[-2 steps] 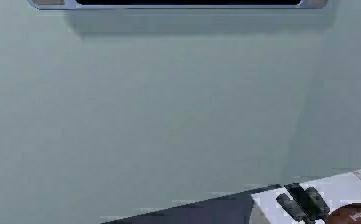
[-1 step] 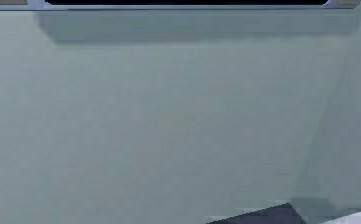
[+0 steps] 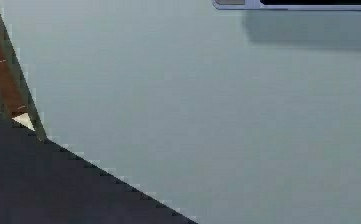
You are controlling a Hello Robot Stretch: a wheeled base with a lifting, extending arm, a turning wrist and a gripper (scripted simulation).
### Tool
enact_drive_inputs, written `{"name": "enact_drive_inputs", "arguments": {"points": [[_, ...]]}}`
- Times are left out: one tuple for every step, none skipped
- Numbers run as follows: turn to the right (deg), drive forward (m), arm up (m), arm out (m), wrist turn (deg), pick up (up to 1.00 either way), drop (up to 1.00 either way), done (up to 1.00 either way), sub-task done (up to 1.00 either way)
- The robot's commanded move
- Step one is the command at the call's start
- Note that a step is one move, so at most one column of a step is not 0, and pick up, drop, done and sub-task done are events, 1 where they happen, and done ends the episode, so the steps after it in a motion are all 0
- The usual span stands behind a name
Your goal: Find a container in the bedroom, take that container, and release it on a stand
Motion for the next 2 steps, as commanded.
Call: {"name": "enact_drive_inputs", "arguments": {"points": [[-45.0, 0.00, 0.00, 0.00, 0.0, 0.00, 0.00, 0.00, 0.00], [-12.0, 0.00, 0.00, 0.00, 0.0, 0.00, 0.00, 0.00, 0.00]]}}
